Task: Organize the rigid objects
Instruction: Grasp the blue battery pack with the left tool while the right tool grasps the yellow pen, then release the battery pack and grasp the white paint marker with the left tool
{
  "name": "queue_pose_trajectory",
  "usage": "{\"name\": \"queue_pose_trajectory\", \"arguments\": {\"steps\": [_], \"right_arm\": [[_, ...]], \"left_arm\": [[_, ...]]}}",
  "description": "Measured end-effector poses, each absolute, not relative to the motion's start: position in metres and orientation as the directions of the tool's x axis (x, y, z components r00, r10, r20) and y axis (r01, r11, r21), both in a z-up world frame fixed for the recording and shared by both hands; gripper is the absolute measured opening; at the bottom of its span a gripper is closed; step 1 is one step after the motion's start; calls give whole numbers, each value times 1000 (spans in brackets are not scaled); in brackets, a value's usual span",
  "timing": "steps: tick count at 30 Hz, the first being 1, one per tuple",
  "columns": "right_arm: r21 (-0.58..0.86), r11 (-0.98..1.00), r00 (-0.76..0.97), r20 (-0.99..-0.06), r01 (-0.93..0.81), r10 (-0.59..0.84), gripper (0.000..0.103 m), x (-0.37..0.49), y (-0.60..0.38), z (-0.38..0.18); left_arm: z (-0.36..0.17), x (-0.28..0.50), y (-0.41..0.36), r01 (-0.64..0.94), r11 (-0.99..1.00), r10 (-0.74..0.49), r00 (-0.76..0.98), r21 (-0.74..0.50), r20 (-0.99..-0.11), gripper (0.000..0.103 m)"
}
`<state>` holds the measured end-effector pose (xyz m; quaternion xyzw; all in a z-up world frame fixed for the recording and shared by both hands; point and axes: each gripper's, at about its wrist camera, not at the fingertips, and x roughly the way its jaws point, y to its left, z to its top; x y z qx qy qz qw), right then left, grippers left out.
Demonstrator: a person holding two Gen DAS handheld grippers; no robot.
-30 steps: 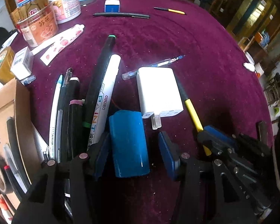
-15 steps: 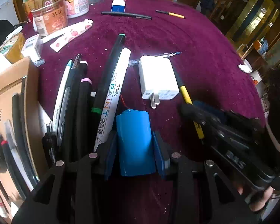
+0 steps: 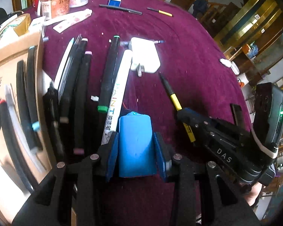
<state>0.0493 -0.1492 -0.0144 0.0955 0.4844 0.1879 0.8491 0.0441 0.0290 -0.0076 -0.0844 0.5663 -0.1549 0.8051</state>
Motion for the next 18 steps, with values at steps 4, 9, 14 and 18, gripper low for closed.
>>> {"name": "queue_pose_trajectory", "arguments": {"steps": [4,9,14,18], "right_arm": [[345,912,462,-787,-220,409,7,46,-147,-16],[332,917,470,-788,-222,398,7,47,-144,-16],[349,911,472,-779,-222,413,7,44,-147,-17],[363,905,471,-772,-224,426,7,43,-148,-17]], "left_arm": [[-7,41,26,163,937,-347,311,-310,-885,34],[-10,43,24,180,935,-347,293,-305,-891,35],[-8,43,33,159,907,-419,272,-389,-866,37],[4,45,36,151,922,-387,321,-357,-864,41]]}}
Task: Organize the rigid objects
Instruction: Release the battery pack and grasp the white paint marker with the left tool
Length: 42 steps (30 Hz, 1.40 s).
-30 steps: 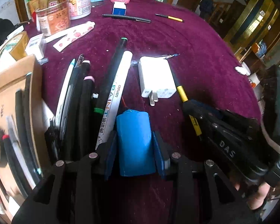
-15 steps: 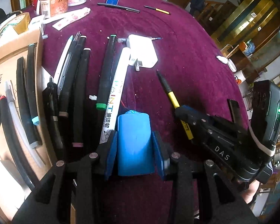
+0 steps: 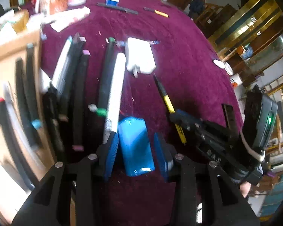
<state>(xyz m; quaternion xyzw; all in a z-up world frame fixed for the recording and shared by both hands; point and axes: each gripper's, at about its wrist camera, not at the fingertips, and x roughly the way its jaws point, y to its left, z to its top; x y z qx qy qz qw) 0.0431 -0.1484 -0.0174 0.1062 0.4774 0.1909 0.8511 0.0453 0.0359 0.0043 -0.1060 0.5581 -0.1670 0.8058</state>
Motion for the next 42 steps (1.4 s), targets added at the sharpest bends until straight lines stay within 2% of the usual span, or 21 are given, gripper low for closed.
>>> {"name": "queue_pose_trajectory", "arguments": {"steps": [2,5,10,14,21,25,26,28,29,39,42], "right_arm": [[368,902,472,-768,-228,433,7,43,-149,-18],[383,894,469,-762,-231,447,7,43,-152,-18],[402,884,464,-752,-240,468,7,43,-156,-19],[420,875,462,-743,-241,484,7,43,-157,-20],[431,869,463,-735,-245,495,7,43,-159,-21],[434,867,463,-733,-245,498,7,44,-159,-22],[434,867,463,-734,-245,497,7,44,-159,-22],[435,867,463,-733,-245,498,7,44,-159,-22],[435,867,463,-733,-245,499,7,44,-159,-22],[433,867,464,-733,-245,497,8,44,-159,-22],[429,869,465,-734,-246,495,8,44,-159,-22]], "left_arm": [[9,51,35,150,926,-376,355,-345,-856,48],[9,67,32,171,912,-411,368,-374,-834,48],[2,93,17,179,969,-233,427,-171,-874,48],[-7,100,12,183,975,-192,417,-125,-888,48],[1,96,12,182,975,-198,452,-127,-870,48],[3,95,0,223,974,-137,463,-34,-875,48],[-1,96,-3,232,973,-119,457,-11,-882,46],[-5,99,-3,233,972,-118,445,-13,-888,36],[-6,99,-3,232,973,-124,437,-21,-891,27],[-15,102,-6,246,969,-99,400,3,-911,27],[-20,104,-3,246,969,-126,377,-32,-918,27]]}}
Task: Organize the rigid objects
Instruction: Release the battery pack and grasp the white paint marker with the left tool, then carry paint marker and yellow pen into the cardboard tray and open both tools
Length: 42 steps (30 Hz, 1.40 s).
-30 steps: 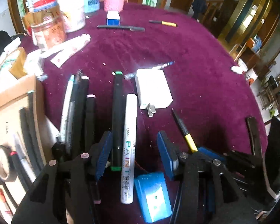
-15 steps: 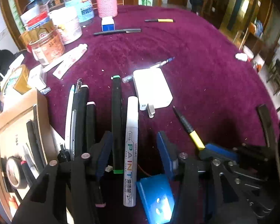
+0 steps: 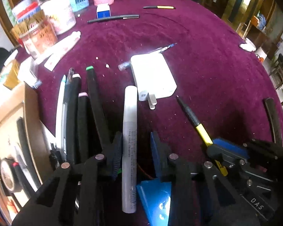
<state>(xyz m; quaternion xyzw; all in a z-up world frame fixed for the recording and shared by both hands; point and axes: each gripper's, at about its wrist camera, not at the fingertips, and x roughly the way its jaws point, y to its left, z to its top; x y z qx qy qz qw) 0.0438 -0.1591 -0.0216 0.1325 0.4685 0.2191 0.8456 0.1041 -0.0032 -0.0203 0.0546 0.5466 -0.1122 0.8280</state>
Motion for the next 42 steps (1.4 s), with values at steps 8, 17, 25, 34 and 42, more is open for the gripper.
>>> {"name": "queue_pose_trajectory", "arguments": {"steps": [8,17,25,34,42], "right_arm": [[364,894,486,-751,-260,447,7,42,-149,-19],[372,898,536,-722,-234,439,7,33,-155,-12],[403,854,590,-618,-330,520,7,-10,-127,41],[446,721,432,-590,-530,682,8,-12,-26,53],[413,725,350,-674,-552,651,8,17,39,25]], "left_arm": [[-14,96,3,216,974,-157,402,-73,-902,11],[1,83,31,178,946,-317,360,-269,-877,11],[31,37,76,142,888,-457,382,-438,-803,12],[45,-14,186,-64,912,-320,508,-405,-800,12],[17,-16,244,-198,900,-250,496,-389,-831,12]]}}
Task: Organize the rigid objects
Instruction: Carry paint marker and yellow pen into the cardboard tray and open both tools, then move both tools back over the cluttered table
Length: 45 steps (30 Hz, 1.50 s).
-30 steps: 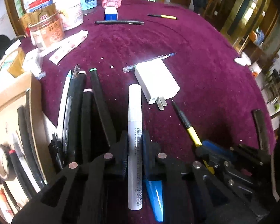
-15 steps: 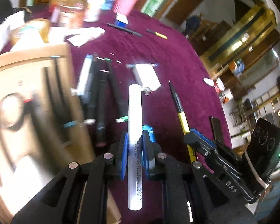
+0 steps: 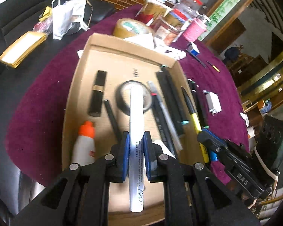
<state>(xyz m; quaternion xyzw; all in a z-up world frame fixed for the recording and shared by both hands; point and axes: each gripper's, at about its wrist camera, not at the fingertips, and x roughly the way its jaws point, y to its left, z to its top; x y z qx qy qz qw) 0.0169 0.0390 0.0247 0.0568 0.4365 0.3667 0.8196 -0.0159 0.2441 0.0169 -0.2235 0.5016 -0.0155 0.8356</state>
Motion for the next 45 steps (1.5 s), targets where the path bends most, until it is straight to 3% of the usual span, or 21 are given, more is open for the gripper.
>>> {"name": "queue_pose_trajectory", "arguments": {"steps": [19,32,40,42,44,45], "right_arm": [[227,803,387,-783,-552,487,8,31,87,8],[241,789,368,-783,-565,502,8,30,87,6],[308,752,349,-741,-583,574,28,26,79,11],[316,747,361,-723,-585,589,37,22,74,14],[347,726,364,-689,-593,627,38,17,64,20],[380,708,366,-656,-596,660,40,14,54,24]], "left_arm": [[-7,-16,254,-248,921,-162,459,-301,-874,12],[-10,-12,252,-287,915,-134,444,-282,-886,12],[-10,-14,251,-304,903,-134,470,-302,-873,15],[-10,-16,251,-309,893,-152,477,-327,-866,20],[-4,-24,252,-279,860,-230,534,-427,-814,43],[1,-28,253,-256,838,-267,577,-482,-772,63]]}}
